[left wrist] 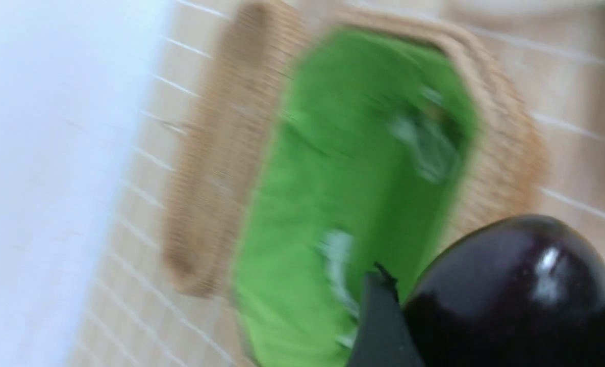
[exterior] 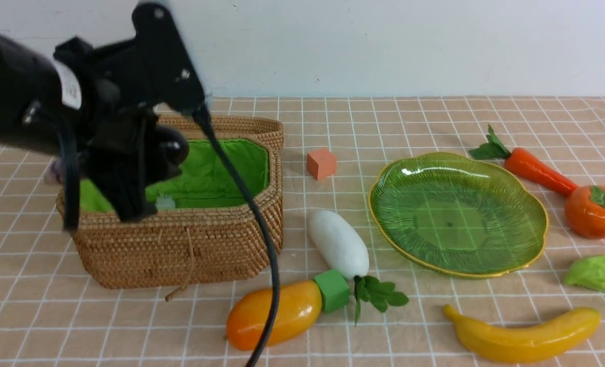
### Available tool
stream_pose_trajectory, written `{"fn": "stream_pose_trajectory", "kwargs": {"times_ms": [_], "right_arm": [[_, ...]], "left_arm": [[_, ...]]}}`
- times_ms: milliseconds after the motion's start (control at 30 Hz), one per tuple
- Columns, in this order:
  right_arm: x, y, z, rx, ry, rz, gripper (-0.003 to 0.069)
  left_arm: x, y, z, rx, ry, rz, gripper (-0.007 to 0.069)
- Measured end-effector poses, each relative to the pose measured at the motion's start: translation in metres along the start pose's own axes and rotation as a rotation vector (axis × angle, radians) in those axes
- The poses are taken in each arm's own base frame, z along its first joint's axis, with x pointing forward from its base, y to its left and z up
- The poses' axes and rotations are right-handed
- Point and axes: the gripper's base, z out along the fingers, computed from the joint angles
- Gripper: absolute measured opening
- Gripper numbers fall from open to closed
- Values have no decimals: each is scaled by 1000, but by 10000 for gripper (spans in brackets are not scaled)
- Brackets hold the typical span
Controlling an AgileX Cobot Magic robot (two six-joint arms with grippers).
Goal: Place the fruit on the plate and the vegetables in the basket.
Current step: Use the left arm to grab an eggplant and put it into the left basket, then grab the mango with your left arm and place it on the right plate
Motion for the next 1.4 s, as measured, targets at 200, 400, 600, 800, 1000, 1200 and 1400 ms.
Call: {"fn": "stream_pose_trajectory", "kwargs": {"times_ms": [200,400,600,800,1000,1200,1400], "right_arm": [[-2,2,0,-23,-16,16,50],[-2,2,0,-23,-20,18,56],[-2,2,0,-19,-18,16,63],[0,-2,-1,32,9,21,70],[5,-6,-15,123,133,78,77],[8,-7,-17,147,172,94,82],[13,-7,-15,138,182,103,86]], "left_arm": [[-9,1,73,17,94,89,444],[-3,-7,110,21,164,73,497],[-2,-4,102,3,172,-45,660],[0,-11,75,77,247,-371,587],[-42,-71,43,374,249,-489,258],[-72,-135,49,552,293,-374,118],[-68,-153,96,476,359,-281,365]]}}
